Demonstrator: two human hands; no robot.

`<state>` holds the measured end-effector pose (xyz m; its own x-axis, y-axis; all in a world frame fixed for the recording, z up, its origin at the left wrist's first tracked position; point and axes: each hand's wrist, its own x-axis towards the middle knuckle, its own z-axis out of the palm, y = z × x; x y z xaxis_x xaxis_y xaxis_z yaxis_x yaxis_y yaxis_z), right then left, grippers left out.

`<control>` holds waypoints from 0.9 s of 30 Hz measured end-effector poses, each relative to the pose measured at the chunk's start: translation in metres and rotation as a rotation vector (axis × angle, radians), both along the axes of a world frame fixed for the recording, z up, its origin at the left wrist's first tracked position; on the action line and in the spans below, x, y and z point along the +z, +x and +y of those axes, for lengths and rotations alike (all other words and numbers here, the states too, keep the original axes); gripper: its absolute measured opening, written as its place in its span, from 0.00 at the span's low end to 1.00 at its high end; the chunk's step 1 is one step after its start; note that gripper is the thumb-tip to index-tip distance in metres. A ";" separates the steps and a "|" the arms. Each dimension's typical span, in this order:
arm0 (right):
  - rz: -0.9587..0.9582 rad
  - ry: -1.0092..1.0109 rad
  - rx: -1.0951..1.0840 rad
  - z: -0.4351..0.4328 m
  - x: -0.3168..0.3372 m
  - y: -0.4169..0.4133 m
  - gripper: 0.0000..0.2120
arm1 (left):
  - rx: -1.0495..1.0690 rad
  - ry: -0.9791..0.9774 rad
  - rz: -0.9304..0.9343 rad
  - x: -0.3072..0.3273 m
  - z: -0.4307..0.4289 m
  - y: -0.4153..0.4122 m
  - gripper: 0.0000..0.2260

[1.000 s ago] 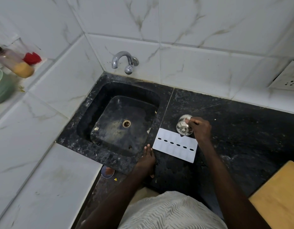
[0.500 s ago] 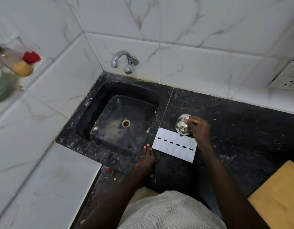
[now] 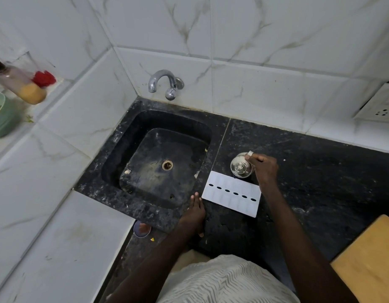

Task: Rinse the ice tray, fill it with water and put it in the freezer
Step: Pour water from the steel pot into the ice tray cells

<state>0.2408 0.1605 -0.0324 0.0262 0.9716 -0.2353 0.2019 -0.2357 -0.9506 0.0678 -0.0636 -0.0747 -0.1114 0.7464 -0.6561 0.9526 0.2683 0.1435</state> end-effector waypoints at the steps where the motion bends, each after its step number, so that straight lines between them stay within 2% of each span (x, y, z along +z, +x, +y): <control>1: -0.004 -0.001 0.003 0.000 0.001 -0.002 0.10 | 0.003 -0.002 0.001 0.000 0.001 0.000 0.63; 9: -0.061 0.073 0.071 -0.006 0.004 -0.012 0.11 | 0.005 -0.013 -0.010 -0.002 0.001 -0.001 0.63; 27: -0.046 0.173 0.190 -0.012 0.000 -0.014 0.08 | 0.008 0.004 0.001 -0.004 -0.002 -0.001 0.63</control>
<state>0.2269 0.1489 -0.0319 -0.1540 0.9857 -0.0678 0.2708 -0.0239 -0.9623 0.0669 -0.0654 -0.0788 -0.1179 0.7480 -0.6531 0.9507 0.2750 0.1432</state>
